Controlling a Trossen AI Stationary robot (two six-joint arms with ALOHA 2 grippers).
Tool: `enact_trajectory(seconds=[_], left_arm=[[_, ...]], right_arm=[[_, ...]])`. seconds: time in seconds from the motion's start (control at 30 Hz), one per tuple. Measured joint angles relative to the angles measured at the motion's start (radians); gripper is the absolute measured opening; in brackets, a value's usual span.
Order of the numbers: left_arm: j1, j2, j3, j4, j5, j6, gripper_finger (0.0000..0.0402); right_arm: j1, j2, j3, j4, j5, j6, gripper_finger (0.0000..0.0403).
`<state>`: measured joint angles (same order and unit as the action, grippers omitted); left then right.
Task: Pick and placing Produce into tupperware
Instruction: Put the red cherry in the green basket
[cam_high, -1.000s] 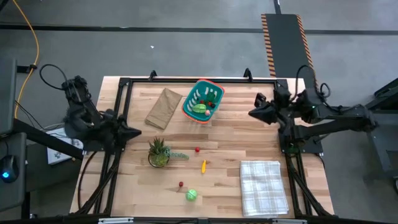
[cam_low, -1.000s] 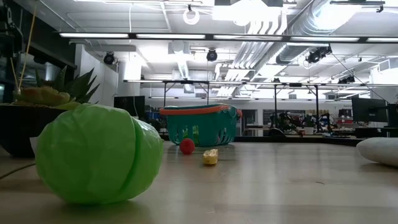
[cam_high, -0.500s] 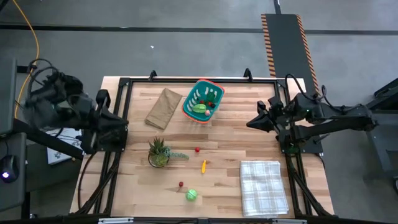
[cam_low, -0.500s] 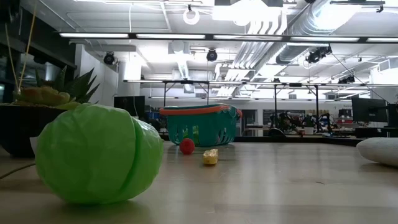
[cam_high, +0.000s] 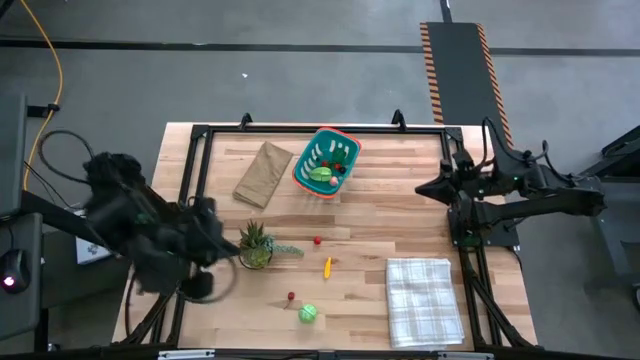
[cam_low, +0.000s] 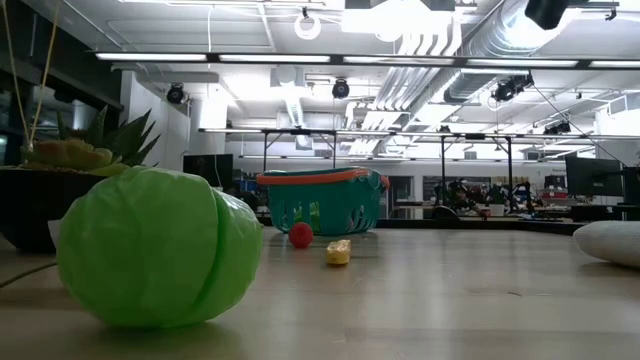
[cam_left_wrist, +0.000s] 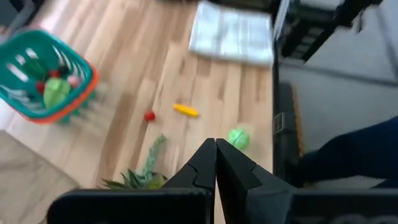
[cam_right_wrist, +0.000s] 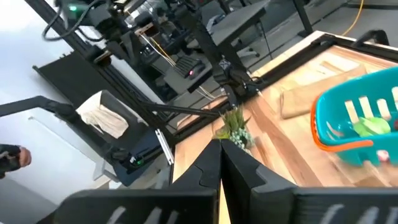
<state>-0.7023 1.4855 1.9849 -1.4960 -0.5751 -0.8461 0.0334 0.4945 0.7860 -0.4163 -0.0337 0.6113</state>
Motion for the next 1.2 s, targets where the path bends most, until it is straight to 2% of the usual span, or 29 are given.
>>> enact_trajectory(seconds=[0.23, 0.37, 0.5, 0.63, 0.77, 0.97, 1.2], left_arm=[[0.104, 0.113, -0.002, 0.025, 0.054, 0.000, 0.0001], [0.146, 0.155, -0.014, 0.098, 0.138, 0.008, 0.0002], [0.155, 0.162, -0.087, 0.177, 0.178, -0.004, 0.0024], [0.150, 0.164, -0.214, 0.230, 0.216, -0.095, 0.0057], [0.119, 0.157, -0.339, 0.286, 0.205, -0.183, 0.0071], [0.064, 0.122, -0.516, 0.449, 0.193, -0.318, 0.0056], [-0.031, 0.065, -0.713, 0.604, 0.065, -0.558, 0.0038]], right_arm=[[0.000, -0.007, 0.000, -0.049, -0.001, -0.014, 0.0000], [0.000, -0.006, 0.000, -0.085, -0.026, -0.032, 0.0000], [0.000, -0.006, 0.000, -0.124, -0.047, -0.049, 0.0000], [0.000, -0.005, 0.000, -0.153, -0.048, -0.070, 0.0000], [0.000, -0.005, 0.000, -0.162, -0.048, -0.080, 0.0001], [0.000, -0.005, 0.000, -0.179, -0.048, -0.088, 0.0001], [0.000, -0.005, 0.000, -0.178, -0.048, -0.069, 0.0001]])
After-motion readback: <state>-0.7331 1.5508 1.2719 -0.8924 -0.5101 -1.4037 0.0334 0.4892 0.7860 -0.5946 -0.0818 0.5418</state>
